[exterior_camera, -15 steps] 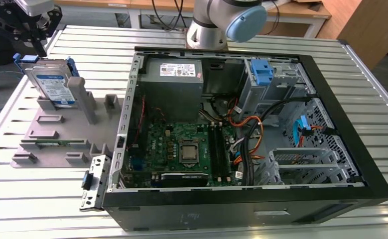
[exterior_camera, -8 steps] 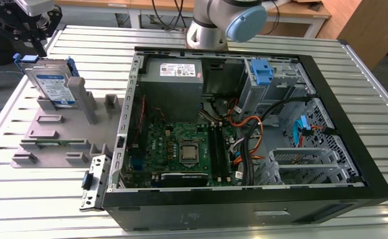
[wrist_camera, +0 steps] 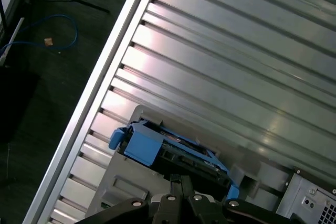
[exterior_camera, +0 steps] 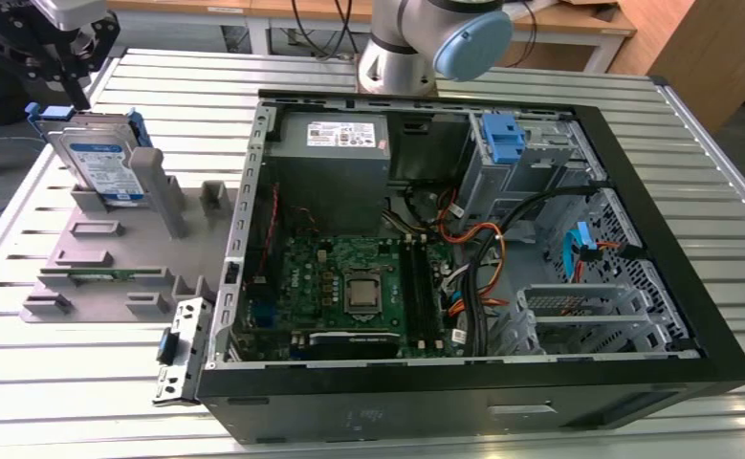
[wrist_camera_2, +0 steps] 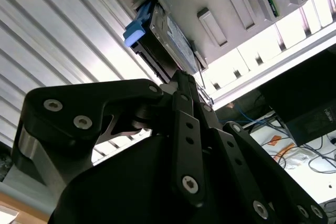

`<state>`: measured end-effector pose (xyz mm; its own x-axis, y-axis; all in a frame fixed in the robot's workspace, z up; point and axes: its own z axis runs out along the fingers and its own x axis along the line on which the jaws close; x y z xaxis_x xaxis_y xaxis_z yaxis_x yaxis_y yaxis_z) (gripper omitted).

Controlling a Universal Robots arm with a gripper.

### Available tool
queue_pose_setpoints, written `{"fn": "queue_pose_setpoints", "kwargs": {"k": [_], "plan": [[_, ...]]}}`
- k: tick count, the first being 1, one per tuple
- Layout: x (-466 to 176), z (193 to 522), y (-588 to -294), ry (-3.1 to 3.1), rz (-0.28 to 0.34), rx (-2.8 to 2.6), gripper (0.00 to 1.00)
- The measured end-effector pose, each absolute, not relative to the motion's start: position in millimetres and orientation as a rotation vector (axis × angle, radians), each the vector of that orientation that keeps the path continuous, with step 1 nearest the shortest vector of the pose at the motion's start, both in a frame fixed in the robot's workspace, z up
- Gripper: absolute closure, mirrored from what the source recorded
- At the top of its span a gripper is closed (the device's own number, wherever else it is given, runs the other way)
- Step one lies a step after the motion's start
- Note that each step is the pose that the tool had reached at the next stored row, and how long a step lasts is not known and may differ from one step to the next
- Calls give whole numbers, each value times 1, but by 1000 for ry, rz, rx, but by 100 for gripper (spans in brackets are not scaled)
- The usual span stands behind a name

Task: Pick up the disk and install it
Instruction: 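Pick up the disk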

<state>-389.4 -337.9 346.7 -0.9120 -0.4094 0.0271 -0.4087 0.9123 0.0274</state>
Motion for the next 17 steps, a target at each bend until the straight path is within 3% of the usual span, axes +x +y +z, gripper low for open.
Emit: {"fn": "queue_pose_setpoints", "kwargs": {"k": [17], "plan": [[-389,346,-338,-2953,-27,968,89]]}}
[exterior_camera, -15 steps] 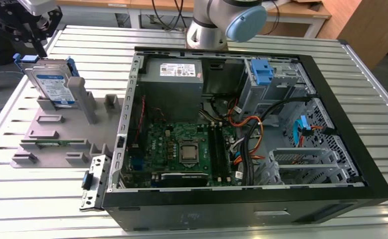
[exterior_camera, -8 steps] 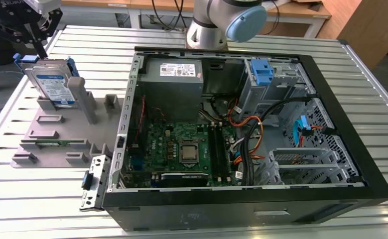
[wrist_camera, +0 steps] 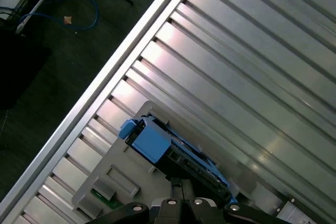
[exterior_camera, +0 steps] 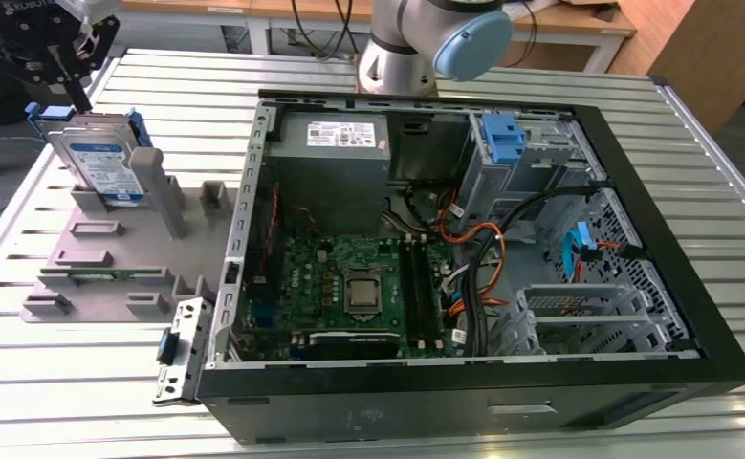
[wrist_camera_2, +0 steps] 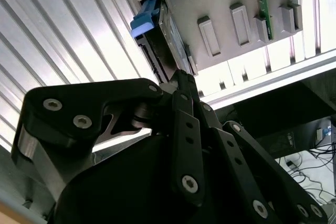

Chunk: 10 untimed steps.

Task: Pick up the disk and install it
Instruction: 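Pick up the disk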

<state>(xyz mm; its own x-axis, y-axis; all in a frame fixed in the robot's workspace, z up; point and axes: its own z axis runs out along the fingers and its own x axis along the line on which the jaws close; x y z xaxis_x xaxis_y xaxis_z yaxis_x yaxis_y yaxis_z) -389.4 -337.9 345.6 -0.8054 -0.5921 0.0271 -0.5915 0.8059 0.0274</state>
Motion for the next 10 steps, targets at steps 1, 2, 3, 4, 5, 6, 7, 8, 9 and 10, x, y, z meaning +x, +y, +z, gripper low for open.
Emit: {"fn": "queue_pose_setpoints", "kwargs": {"k": [1,2,3,4,5,6,7,8,9,10], "plan": [[-389,346,-338,-2952,-27,969,89],[-389,346,-338,-2952,-27,970,89],[-389,346,-338,-2952,-27,971,89],[-389,346,-338,-2951,-27,972,89],[-389,346,-338,-2951,-27,973,89],[-389,346,-338,-2951,-27,974,89],[-389,346,-338,-2950,-27,975,89],[-389,346,-338,-2950,-27,976,89],[-389,346,-338,-2949,-27,977,89],[-389,346,-338,-2949,-27,978,89]]}}
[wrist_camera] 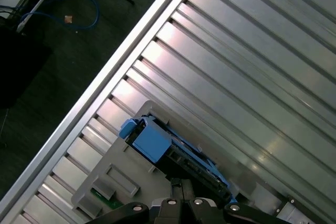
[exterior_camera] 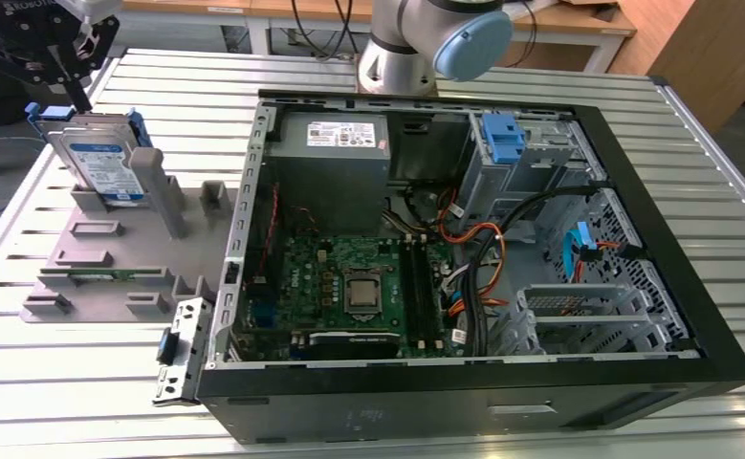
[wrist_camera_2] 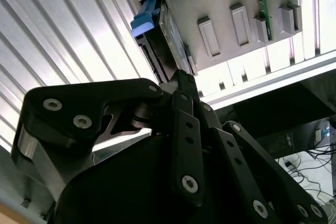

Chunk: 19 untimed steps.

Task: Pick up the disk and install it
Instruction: 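Pick up the disk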

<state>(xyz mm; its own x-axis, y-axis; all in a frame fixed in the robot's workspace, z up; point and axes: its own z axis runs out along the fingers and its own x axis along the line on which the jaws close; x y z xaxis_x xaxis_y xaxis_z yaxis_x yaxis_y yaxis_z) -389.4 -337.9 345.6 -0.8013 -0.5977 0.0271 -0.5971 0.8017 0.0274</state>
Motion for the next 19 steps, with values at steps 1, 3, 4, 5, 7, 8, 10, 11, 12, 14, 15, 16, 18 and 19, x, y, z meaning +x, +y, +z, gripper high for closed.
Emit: {"fn": "queue_pose_setpoints", "kwargs": {"k": [1,3,4,5,7,8,10,11,12,14,15,16,18,19], "plan": [[-389,346,-338,-2949,-27,979,89],[-389,346,-338,-2948,-27,981,89],[-389,346,-338,-2948,-27,982,89],[-389,346,-338,-2947,-27,983,89],[-389,346,-338,-2947,-27,985,89],[-389,346,-338,-2946,-27,986,89],[-389,346,-338,-2946,-27,989,89],[-389,346,-338,-2945,-27,990,89],[-389,346,-338,-2945,-27,991,89],[-389,346,-338,-2944,-27,993,89],[-389,346,-338,-2944,-27,994,89],[-389,346,-338,-2944,-27,995,89],[-389,346,-338,-2943,-27,997,89],[-389,346,-338,-2942,-27,998,89]]}}
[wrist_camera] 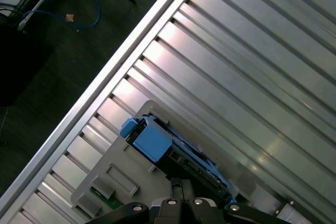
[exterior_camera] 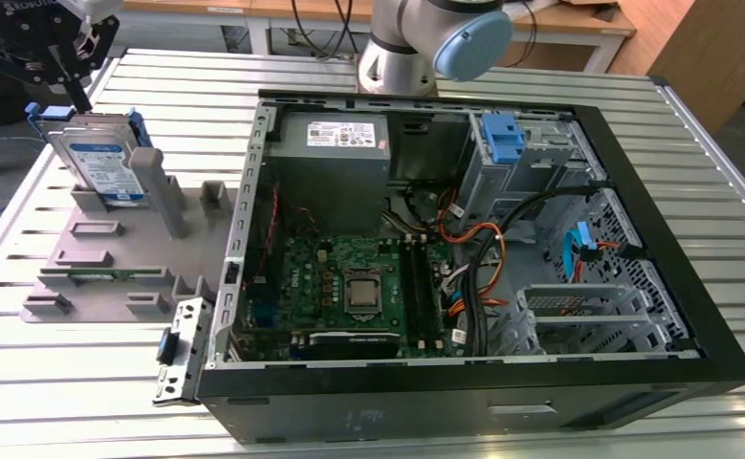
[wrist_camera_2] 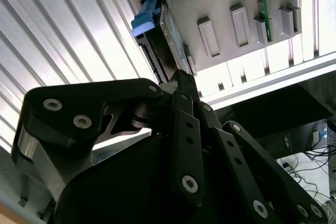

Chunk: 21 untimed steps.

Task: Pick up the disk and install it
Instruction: 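Pick up the disk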

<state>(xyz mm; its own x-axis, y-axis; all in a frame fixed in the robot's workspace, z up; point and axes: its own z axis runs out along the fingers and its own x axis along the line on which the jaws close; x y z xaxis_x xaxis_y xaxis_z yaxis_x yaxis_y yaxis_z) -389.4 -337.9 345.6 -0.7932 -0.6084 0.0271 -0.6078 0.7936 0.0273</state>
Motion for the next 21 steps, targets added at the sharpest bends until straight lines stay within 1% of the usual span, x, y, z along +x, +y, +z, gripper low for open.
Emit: {"fn": "queue_pose_setpoints", "kwargs": {"k": [21], "plan": [[-389,346,-338,-2908,-25,1093,89]]}}
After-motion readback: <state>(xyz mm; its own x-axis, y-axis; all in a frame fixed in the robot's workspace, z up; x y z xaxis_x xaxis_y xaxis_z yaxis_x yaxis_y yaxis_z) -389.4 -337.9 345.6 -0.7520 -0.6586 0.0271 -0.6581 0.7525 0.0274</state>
